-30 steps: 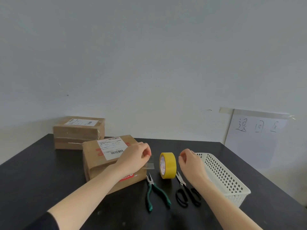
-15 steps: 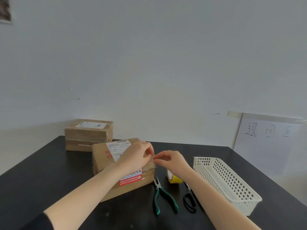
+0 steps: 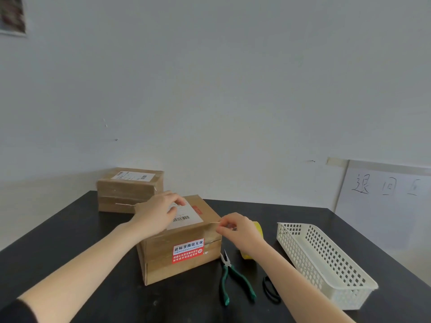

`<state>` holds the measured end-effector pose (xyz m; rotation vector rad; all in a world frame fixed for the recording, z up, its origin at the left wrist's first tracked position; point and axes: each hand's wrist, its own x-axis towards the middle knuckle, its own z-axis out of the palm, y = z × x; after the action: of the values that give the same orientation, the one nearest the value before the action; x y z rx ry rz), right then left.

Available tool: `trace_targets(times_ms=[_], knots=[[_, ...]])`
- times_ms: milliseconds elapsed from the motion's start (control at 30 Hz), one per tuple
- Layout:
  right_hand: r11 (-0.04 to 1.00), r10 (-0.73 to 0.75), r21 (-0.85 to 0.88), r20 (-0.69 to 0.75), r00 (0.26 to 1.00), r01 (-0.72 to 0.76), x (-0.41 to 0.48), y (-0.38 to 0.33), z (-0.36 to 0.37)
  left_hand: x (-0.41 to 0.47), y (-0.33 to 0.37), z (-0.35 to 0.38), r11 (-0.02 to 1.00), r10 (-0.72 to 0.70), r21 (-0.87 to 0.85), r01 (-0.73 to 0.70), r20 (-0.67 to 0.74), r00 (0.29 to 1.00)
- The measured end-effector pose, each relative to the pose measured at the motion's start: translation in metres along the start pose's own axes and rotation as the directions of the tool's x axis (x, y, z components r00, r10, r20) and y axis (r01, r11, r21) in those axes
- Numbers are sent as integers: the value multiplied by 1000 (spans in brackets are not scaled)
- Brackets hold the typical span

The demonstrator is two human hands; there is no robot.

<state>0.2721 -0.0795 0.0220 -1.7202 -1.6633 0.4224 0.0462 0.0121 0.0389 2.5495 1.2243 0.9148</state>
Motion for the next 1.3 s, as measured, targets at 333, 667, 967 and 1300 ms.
trace_targets(times_ms=[333,667,967,1300], knots=[[998,-51,39,128,990,46,5,-14,20,-10,-62,-27,967,-199,202,153,232,952],[981,45,180,159,986,-74,34,-10,25,-30,-73,-29,972,-133,215,98,153,979],[926,98,368,-21,995,-83,47,-17,23,-47,-67,-13,969,22,245,-19,-10,1000],[908,27,417,39,999,-41,40,-26,25,-56,-26,40,979,114,186,-81,-170,979]])
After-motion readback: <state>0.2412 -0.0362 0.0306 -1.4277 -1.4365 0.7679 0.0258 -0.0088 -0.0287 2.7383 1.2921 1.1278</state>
